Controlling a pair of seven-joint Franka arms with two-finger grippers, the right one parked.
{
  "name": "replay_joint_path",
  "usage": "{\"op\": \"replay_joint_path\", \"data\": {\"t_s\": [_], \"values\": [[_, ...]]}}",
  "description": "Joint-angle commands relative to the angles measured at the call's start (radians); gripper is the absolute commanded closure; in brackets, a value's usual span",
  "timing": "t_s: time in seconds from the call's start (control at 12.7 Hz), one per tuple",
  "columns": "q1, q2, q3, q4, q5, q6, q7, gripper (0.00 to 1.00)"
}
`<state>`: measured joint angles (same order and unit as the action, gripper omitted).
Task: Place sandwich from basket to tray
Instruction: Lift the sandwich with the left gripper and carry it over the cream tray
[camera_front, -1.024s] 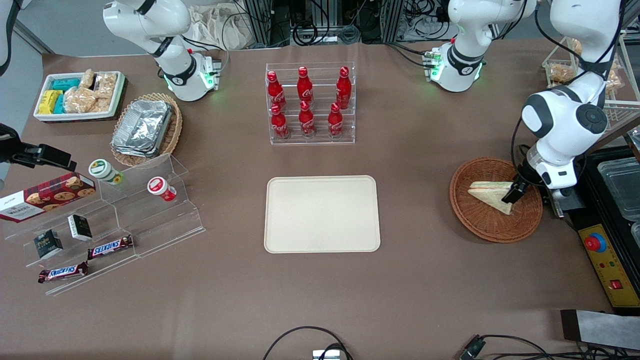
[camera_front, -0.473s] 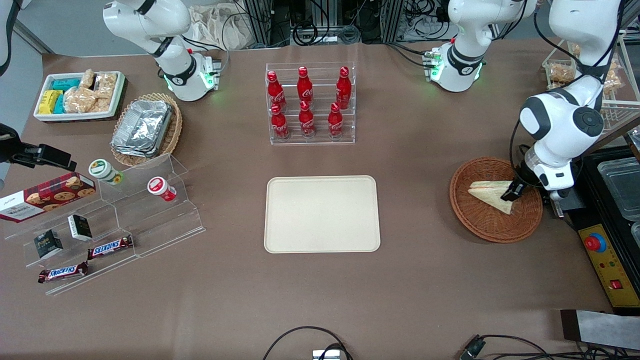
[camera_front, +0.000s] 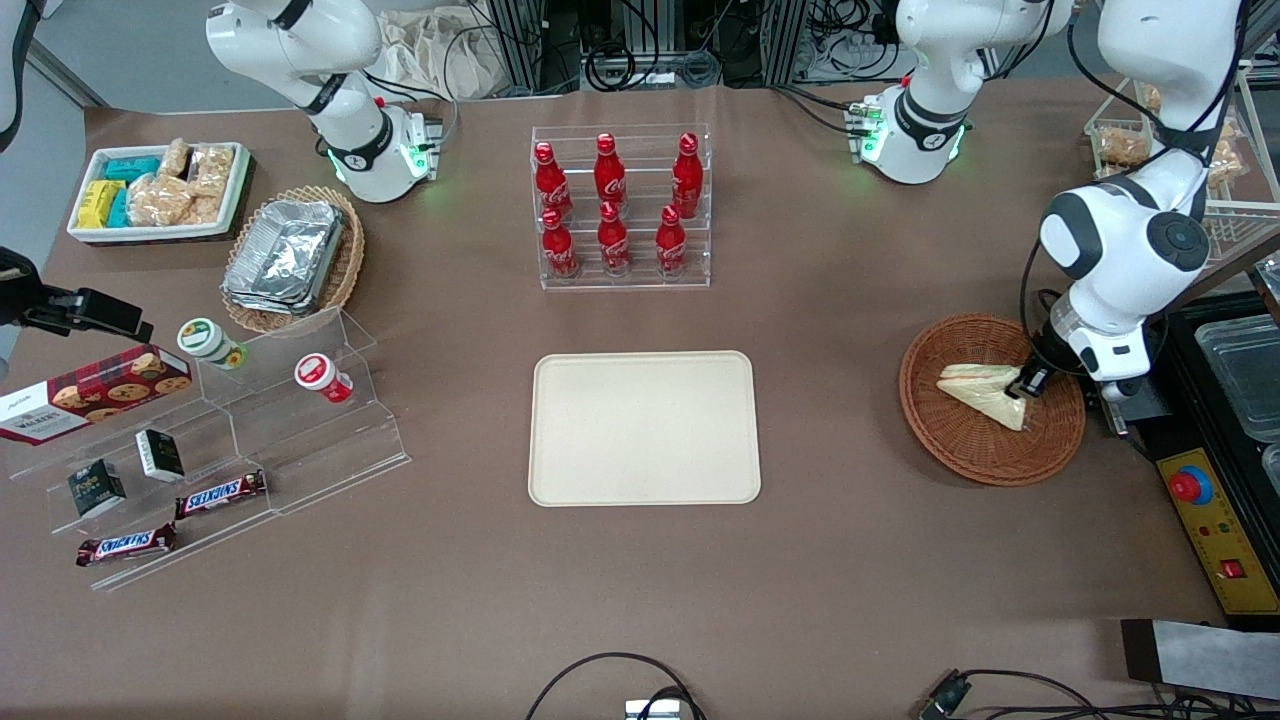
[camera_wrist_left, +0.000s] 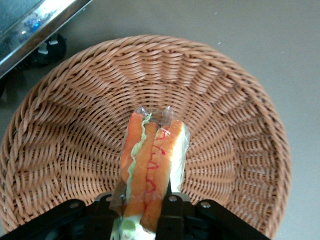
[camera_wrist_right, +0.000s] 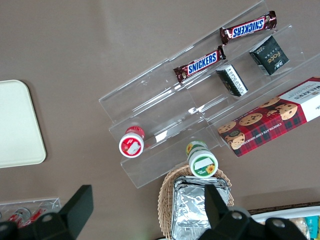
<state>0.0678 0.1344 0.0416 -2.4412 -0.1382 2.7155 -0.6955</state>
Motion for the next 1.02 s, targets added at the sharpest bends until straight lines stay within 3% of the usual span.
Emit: {"op": "replay_joint_path", "data": {"t_s": [0.0, 0.55, 0.95], "values": [[-0.006, -0.085, -0.008, 0.001, 0.000, -0.070, 0.007, 0.83], [-0.006, -0.209, -0.166, 0.053, 0.019, -0.258, -0.004, 0.83], [-0.006, -0.207, -0.305, 0.284, 0.112, -0.552, -0.015, 0.83]]}}
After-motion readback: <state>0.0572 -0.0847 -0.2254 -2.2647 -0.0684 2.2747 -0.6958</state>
